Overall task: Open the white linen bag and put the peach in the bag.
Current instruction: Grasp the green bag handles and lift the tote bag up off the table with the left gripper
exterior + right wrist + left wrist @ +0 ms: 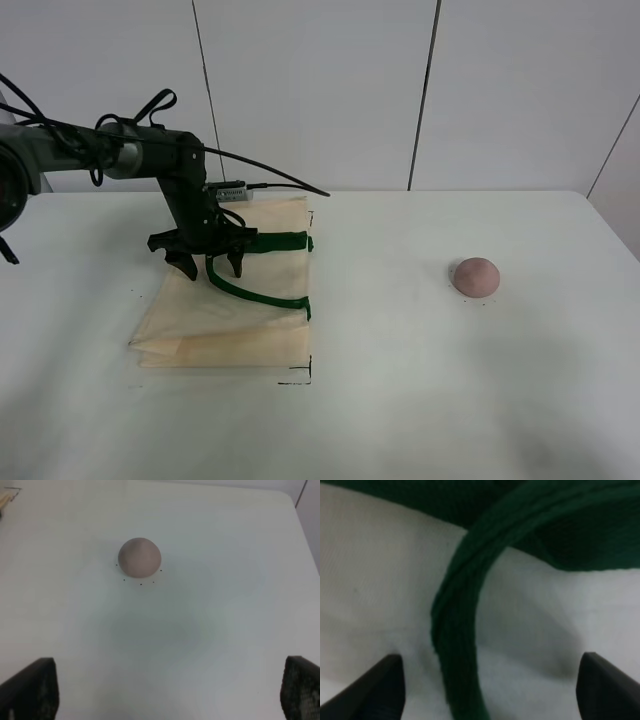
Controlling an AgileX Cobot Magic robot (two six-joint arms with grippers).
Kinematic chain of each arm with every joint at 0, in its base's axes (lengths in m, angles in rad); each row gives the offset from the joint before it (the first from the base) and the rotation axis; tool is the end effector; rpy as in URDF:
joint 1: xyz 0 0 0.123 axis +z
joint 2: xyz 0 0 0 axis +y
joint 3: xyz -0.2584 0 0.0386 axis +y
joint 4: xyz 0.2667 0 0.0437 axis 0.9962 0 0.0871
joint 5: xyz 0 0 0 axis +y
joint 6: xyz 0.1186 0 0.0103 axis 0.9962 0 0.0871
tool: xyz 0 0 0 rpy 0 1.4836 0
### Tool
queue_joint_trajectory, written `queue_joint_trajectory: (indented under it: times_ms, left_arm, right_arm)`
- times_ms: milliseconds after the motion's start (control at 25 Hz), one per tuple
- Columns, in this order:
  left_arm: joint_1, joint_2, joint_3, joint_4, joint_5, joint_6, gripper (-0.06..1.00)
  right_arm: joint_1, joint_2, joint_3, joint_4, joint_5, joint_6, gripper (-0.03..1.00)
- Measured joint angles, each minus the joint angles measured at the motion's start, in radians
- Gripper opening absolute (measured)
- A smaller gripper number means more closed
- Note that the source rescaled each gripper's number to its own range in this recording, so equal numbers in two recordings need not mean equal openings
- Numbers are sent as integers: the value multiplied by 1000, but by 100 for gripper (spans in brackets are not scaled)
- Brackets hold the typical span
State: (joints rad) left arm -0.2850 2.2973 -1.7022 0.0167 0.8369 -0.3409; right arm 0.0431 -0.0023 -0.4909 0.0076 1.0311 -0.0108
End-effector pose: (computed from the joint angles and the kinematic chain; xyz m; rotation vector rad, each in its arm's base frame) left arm 0.4538 -0.1314 0.0612 -0.0674 2.9205 -0.0831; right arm 0.0628 0.0035 0.2739 -0.0547 2.0209 0.0295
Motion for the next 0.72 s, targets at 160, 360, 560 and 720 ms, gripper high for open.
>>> queue_joint_trajectory:
  times_ms: [160,360,560,720]
  left_arm:
    - [0,3,-2,0,-6,0,79]
    - [0,1,-4,-2,-14,-3,8]
    - [0,5,-100,1,129,-1,0]
    - [0,-19,-292,2,312,67,0]
  right_arm:
    - [0,0,0,0,0,0,99]
    - [0,0,0,0,0,0,99]
    - [0,0,0,0,0,0,99]
    - [0,0,0,0,0,0,99]
